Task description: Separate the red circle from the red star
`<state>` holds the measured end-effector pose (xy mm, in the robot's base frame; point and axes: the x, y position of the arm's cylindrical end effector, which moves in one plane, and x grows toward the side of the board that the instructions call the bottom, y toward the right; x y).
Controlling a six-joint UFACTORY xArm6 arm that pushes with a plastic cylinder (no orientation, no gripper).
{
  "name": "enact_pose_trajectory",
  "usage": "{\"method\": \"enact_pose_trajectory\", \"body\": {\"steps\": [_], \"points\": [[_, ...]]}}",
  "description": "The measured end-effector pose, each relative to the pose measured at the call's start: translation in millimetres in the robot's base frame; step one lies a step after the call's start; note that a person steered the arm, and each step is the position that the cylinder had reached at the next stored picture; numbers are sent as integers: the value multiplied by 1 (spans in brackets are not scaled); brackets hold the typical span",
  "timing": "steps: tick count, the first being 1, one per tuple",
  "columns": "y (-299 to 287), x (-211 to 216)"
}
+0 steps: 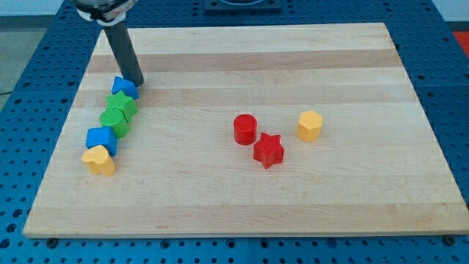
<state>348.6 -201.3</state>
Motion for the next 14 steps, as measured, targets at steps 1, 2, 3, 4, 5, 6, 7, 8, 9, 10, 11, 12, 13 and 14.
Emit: {"method": "enact_pose_trajectory", "body": {"steps": [1, 2, 3, 4, 5, 6, 7, 8, 9, 10, 11, 12, 13, 14], "points": [[-3, 2], [-3, 2], [46, -5], [85, 53], [86, 115], [118, 154], [182, 153], [220, 136], [211, 112], [211, 80], [222, 54], [249, 46], [266, 29], [253, 13]]}}
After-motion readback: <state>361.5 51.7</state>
